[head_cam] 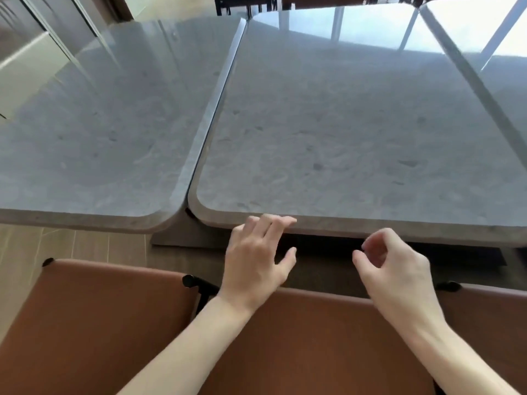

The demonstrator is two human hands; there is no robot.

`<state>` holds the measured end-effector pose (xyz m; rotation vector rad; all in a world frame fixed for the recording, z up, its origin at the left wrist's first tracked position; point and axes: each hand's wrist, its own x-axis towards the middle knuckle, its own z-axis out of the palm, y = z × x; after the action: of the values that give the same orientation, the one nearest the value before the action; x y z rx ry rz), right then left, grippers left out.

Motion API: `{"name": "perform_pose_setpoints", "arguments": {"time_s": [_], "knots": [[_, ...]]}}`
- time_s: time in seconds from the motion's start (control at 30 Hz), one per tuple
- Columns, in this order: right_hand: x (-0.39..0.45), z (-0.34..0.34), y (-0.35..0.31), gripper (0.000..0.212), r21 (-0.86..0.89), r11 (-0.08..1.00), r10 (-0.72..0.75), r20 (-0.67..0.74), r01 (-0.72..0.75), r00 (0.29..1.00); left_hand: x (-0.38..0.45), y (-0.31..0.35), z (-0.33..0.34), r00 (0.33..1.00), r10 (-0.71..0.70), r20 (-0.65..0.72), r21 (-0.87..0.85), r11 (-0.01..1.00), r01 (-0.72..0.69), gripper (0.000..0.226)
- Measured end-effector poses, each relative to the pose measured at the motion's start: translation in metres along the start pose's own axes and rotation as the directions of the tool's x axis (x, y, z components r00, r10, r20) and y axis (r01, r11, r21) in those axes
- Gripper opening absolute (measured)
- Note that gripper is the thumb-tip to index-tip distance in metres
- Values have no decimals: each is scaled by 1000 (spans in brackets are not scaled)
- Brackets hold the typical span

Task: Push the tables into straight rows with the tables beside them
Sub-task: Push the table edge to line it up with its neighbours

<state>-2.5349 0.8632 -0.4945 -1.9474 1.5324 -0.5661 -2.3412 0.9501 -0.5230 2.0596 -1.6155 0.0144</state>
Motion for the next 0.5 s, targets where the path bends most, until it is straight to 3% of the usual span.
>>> {"name": "perform_pose_setpoints", "arguments": {"time_s": [0.03,0.07,0.13,0.17,0.33,0.4,0.5], "knots": [[5,-4,6,35,-190,957,-234,-60,219,970,10,-12,4,997,72,-8,139,988,-71,68],[17,-8,11,60,-345,879,-364,-36,330,931,21,-23,5,996,70,47,249,965,-79,85],[52,-9,23,109,-543,770,-339,97,335,936,37,-38,4,990,18,142,376,924,-71,102],[64,-6,29,120,-586,743,-293,149,323,944,40,-42,5,989,24,148,410,908,-83,104],[82,-6,51,98,-673,594,-468,158,441,870,42,-47,3,990,14,137,483,872,-79,113],[88,-16,58,99,-692,533,-521,185,487,833,44,-47,2,991,-12,132,510,858,-57,112],[90,-18,61,111,-728,497,-460,241,473,854,47,-47,1,993,-37,115,498,867,-26,105]]}}
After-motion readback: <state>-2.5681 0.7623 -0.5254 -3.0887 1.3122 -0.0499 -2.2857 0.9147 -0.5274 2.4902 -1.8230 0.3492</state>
